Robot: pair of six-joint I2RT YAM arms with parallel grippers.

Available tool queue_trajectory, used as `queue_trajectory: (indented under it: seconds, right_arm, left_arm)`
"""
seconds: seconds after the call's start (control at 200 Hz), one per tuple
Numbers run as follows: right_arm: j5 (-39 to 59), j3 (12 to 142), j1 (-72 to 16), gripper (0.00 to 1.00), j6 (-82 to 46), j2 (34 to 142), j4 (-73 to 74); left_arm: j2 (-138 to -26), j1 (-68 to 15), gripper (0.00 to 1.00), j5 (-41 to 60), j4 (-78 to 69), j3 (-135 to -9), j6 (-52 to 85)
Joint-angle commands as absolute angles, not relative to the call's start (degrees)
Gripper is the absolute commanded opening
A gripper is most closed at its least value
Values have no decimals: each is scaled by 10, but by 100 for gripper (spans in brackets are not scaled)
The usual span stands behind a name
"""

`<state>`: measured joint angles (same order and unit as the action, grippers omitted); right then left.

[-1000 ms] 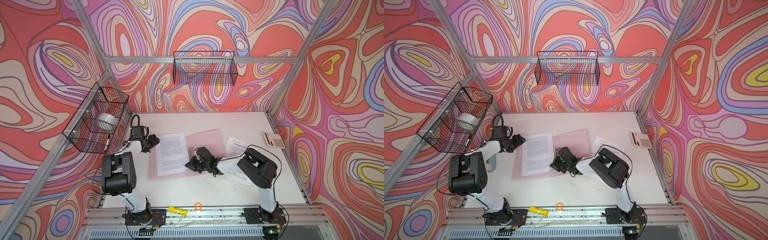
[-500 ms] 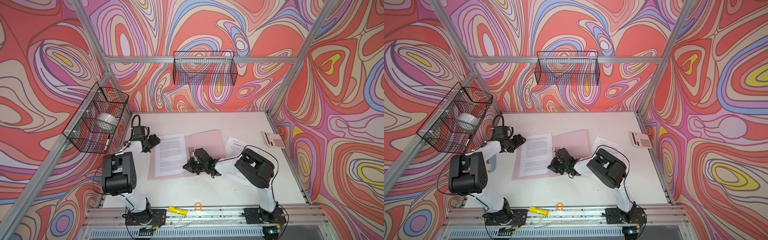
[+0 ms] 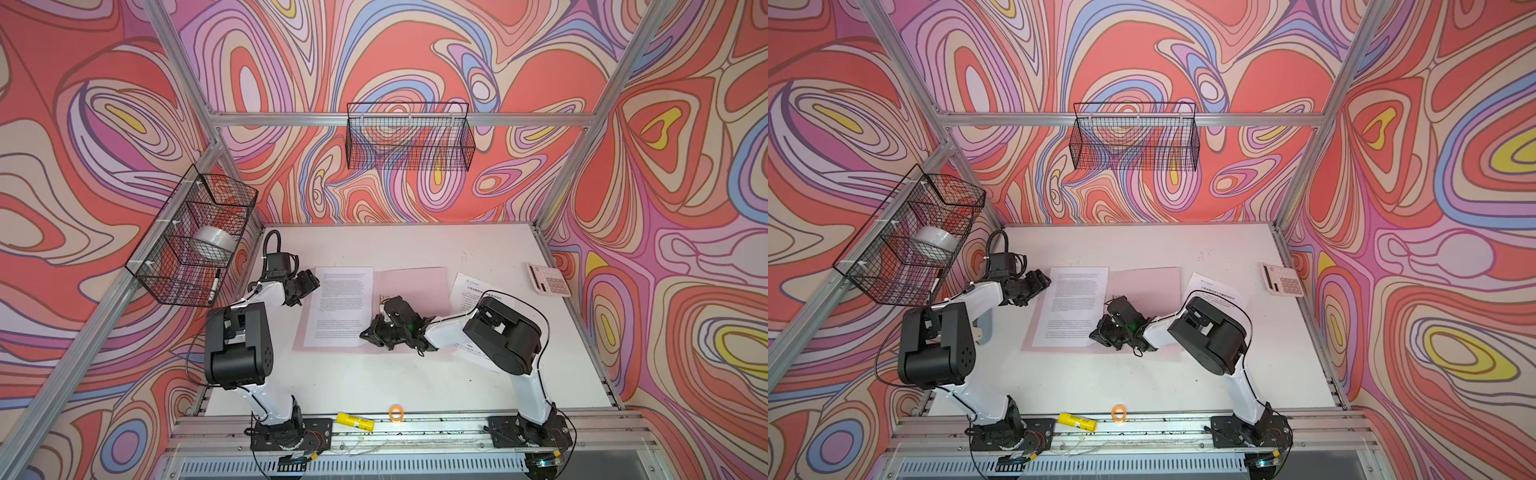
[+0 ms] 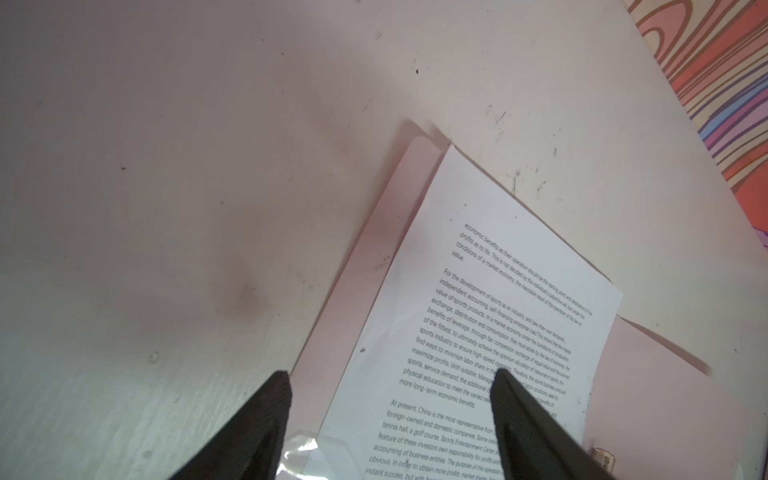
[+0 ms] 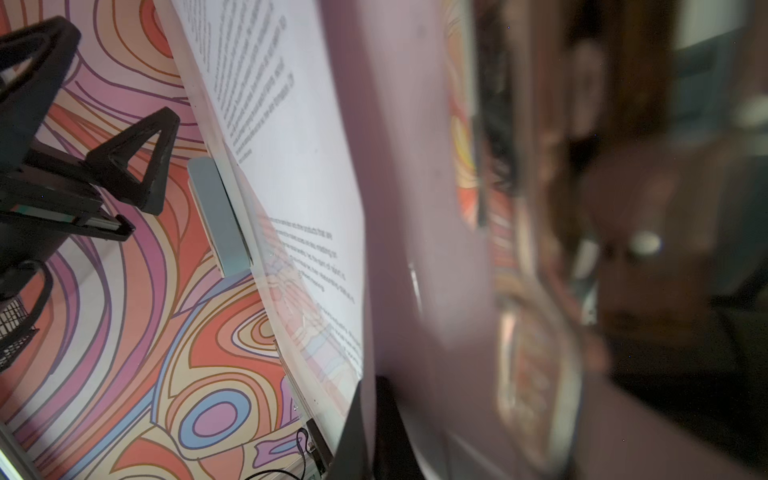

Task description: Put the files into the folder

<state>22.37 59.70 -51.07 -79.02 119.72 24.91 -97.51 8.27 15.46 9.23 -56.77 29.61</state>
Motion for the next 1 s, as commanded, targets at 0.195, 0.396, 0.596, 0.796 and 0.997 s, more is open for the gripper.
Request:
queue_trajectory:
  seconds: [0.195, 0.396, 0.596, 0.796, 0.997]
  right_arm:
    - [248, 525, -492, 49, -812, 1201, 374]
    - [290, 507, -465, 57, -792, 1154, 436]
    - [288, 521, -438, 58, -714, 1060, 249]
    - [261, 477, -383, 56, -663, 975, 113]
    - [237, 418, -358, 54, -640, 919, 63]
  left_arm:
    - [-987, 87, 77, 136, 113, -576, 282]
    - [-974, 87, 77, 141, 119, -581, 282]
    - [-957, 87, 77, 134, 127, -579, 280]
    - [-958, 87, 77, 133, 125, -580, 277]
    - [-964, 88, 77, 136, 112, -574, 273]
